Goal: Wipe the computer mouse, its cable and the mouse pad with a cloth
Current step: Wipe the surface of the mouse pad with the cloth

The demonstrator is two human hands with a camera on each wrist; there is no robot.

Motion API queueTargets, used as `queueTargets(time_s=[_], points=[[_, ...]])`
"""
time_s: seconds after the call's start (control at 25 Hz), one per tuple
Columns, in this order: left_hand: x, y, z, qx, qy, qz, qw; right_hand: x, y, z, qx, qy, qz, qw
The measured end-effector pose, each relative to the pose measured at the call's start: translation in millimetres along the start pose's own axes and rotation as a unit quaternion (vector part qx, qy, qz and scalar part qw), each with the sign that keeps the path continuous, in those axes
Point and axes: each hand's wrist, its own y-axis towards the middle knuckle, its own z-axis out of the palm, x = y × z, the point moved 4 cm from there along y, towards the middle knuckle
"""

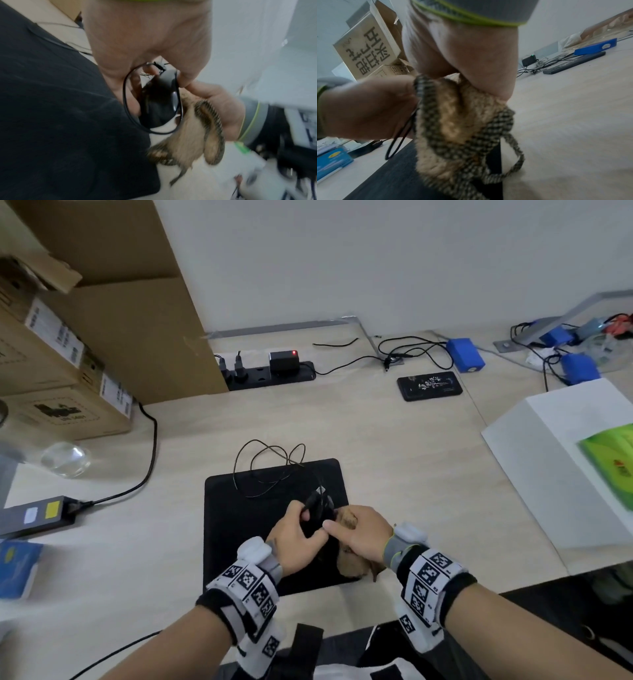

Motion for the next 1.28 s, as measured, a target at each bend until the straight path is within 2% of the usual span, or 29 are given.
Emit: queueTargets(time_s=[0.16, 0.24, 0.36, 0.48, 0.6, 0.68, 0.76, 0.84, 0.92, 1.08, 1.16, 1.28], points=[[-17.4, 19.3, 29.2, 0.075, -0.176, -0.045, 0.981, -20.9, -3.1, -24.0, 0.0, 0.043, 0.025, 0.999], [-28.9, 27.9, 38.5, 0.091, -0.188, -0.037, 0.977, -35.6, -4.1, -39.6, -0.005, 0.046, 0.035, 0.998], [-48.2, 36.8, 42.6, 0.082, -0.167, -0.018, 0.982, -49.5, -3.4, -69.2, -0.032, 0.026, 0.054, 0.998], [-58.2, 50.6, 36.0, 0.046, -0.093, 0.005, 0.995, -77.3, 0.7, -104.8, -0.042, -0.007, 0.109, 0.993], [-57.6, 63.9, 20.3, 0.033, 0.038, 0.04, 0.998, -106.2, 5.1, -129.5, -0.027, -0.063, 0.176, 0.982], [-51.6, 73.1, 5.9, 0.003, 0.134, 0.063, 0.989, -120.6, 5.8, -141.5, -0.019, -0.074, 0.221, 0.972], [-42.3, 83.0, -13.4, -0.042, 0.224, 0.081, 0.97, -123.5, 6.6, -152.5, -0.046, -0.095, 0.243, 0.964], [-31.4, 90.7, -28.8, -0.032, 0.297, 0.071, 0.952, -116.4, 10.2, -157.7, -0.096, -0.143, 0.231, 0.958], [-22.6, 94.2, -40.1, -0.012, 0.326, 0.042, 0.944, -97.0, 17.7, -150.7, -0.12, -0.152, 0.211, 0.958], [-11.1, 101.6, -54.0, -0.048, 0.344, -0.005, 0.938, -53.6, 45.4, -114.0, -0.054, -0.142, 0.148, 0.977], [-7.2, 108.0, -56.9, -0.03, 0.371, -0.022, 0.928, -42.6, 56.3, -95.8, -0.024, -0.127, 0.12, 0.984], [-8.5, 122.6, -67.5, -0.028, 0.363, -0.017, 0.931, -35.4, 72.9, -69.4, 0.022, -0.125, 0.105, 0.986]])
